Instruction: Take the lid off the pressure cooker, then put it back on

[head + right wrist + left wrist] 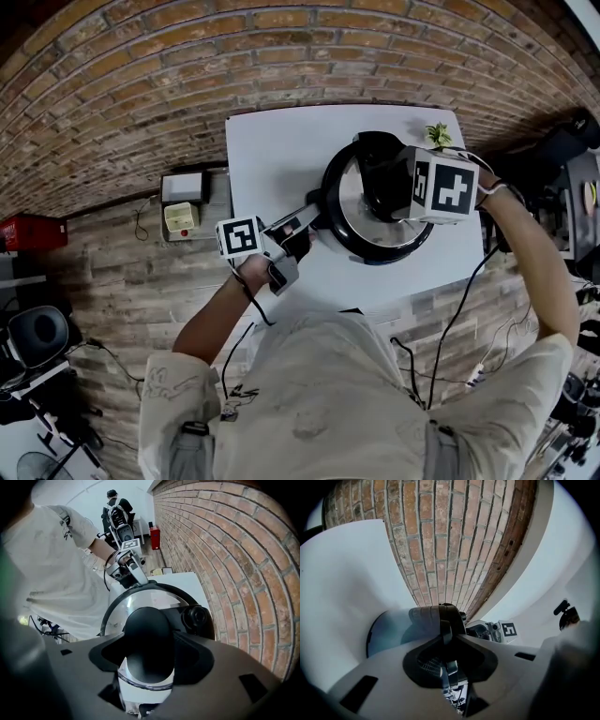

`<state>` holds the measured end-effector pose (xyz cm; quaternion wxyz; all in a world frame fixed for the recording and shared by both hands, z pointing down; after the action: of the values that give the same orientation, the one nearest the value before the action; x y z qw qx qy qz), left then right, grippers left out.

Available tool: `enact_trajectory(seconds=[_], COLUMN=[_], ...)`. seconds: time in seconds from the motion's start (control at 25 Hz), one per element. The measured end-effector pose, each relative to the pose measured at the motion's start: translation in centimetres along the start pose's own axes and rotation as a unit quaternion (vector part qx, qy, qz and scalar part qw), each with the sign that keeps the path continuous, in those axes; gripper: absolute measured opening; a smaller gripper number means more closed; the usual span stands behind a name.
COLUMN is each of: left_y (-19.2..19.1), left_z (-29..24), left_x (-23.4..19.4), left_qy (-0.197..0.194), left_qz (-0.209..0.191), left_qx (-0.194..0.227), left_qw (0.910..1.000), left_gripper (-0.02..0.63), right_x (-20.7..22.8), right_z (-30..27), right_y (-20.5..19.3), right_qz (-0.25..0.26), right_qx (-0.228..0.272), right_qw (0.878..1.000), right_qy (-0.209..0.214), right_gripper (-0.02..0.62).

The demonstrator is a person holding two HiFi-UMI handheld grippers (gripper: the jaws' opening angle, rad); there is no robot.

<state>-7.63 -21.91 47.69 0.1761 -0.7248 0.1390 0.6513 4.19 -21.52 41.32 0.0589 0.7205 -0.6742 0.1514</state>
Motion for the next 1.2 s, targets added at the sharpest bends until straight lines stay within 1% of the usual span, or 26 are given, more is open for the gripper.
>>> enact_trajectory(seconds=[0.16, 0.28, 0.36, 0.48, 0.64, 0.76, 0.92, 1.0, 1.12, 1.16, 1.2], left_y=[0.0, 0.0, 0.1, 0.2, 0.2, 0.2, 0.2, 0.2, 0.3, 0.3, 0.3], left_z=[-0.1, -0.2, -0.3, -0.3, -0.4, -0.4, -0.4, -0.4, -0.4, -0.4, -0.4], left_x=[0.0, 0.0, 0.0, 0.0, 0.0, 0.0, -0.1, -0.1, -0.1, -0.1, -0.1], left_qy=[-0.003, -0.008, -0.009, -0.010, -0.007, -0.005, -0.003, -0.003, -0.001, 0.000, 0.000], left_qz=[0.003, 0.019, 0.024, 0.024, 0.024, 0.026, 0.028, 0.027, 0.025, 0.025, 0.026], left_qx=[0.000, 0.001, 0.002, 0.003, 0.001, 0.002, 0.004, 0.005, 0.008, 0.008, 0.008], left_qw=[1.0000, 0.9998, 0.9997, 0.9997, 0.9997, 0.9996, 0.9996, 0.9996, 0.9997, 0.9997, 0.9996], left_gripper=[0.075, 0.074, 0.073, 0.072, 0.071, 0.069, 0.069, 0.069, 0.069, 0.069, 0.069], right_x=[0.0, -0.3, -0.4, -0.5, -0.5, 0.0, 0.5, 0.8, 1.2, 1.2, 1.2], right_z=[-0.1, -0.2, -0.2, -0.2, -0.1, -0.1, -0.1, 0.1, 0.3, 0.3, 0.3], right_y=[-0.1, -0.5, -0.4, -0.4, -0.5, -0.6, -0.8, -0.9, -1.1, -1.1, -1.0], right_qz=[-0.023, -0.041, -0.051, -0.063, -0.080, -0.110, -0.188, -0.233, -0.298, -0.309, -0.314], right_qx=[-0.023, -0.033, -0.022, 0.003, 0.014, 0.030, 0.050, 0.061, 0.079, 0.079, 0.076], right_qw=[0.999, 0.999, 0.998, 0.998, 0.997, 0.993, 0.981, 0.970, 0.951, 0.947, 0.946], right_qy=[-0.001, 0.006, 0.009, 0.001, -0.002, -0.009, -0.019, -0.029, -0.037, -0.039, -0.039], right_gripper=[0.302, 0.302, 0.302, 0.304, 0.307, 0.305, 0.305, 0.305, 0.310, 0.310, 0.313])
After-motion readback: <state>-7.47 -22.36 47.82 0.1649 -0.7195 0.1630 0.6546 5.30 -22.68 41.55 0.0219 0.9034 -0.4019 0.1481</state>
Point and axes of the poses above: the fingertips, and each gripper's own axes: z backward along the fingers, x to its right, y out of its top, the point moved 1 cm from there along z, backward along the fingers, and after that the axes turned 12 degrees about y, right-handed, at the moved point
